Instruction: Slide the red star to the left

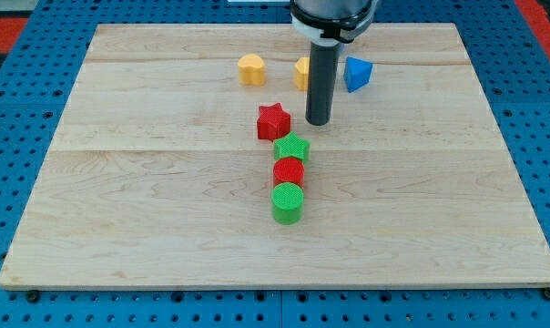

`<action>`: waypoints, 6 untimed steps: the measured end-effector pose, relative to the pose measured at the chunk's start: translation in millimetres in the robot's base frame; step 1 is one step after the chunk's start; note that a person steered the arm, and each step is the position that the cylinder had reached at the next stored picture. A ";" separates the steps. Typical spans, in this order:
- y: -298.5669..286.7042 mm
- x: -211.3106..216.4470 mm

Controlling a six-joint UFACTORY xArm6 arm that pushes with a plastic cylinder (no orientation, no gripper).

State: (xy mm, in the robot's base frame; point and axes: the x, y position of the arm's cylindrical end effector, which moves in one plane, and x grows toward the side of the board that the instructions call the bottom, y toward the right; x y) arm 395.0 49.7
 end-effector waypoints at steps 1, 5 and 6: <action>-9.7 2.4; -78.1 8.1; -55.4 40.7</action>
